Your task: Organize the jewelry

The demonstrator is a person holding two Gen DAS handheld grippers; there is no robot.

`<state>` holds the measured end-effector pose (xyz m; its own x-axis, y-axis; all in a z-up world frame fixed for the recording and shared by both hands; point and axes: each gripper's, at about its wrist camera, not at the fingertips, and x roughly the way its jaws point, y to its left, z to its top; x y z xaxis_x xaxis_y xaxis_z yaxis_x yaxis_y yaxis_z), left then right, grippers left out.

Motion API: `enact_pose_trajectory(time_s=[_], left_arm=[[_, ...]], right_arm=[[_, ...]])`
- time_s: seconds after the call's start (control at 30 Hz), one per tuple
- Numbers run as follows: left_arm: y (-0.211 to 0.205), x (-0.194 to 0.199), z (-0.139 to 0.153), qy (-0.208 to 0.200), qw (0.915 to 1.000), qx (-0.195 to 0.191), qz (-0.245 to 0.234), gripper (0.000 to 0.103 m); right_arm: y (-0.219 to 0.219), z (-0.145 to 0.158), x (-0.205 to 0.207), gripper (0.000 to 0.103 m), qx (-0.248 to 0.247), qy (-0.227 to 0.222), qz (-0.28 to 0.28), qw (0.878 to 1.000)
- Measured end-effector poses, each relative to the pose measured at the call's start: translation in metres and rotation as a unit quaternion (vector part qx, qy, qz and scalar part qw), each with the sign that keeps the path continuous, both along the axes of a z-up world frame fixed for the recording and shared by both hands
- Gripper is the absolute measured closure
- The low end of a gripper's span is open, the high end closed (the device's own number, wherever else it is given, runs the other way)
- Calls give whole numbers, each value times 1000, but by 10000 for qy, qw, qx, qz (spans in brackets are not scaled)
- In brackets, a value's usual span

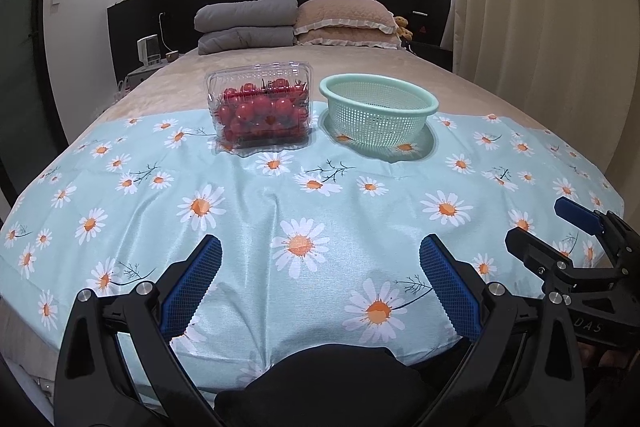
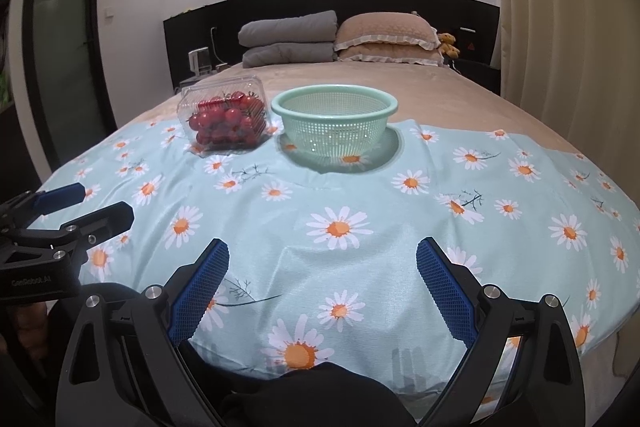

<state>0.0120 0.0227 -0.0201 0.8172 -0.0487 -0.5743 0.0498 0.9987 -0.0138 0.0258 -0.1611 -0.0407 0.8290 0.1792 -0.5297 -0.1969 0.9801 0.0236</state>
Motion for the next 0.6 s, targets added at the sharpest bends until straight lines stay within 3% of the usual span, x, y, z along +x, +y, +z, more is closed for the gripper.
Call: enact_pose_trajectory(time_s=[0.6], left_arm=[[-4, 2, -2, 75, 10000, 19, -3, 6]], right_arm=[[0, 0, 0, 12, 22, 4, 11, 10000]])
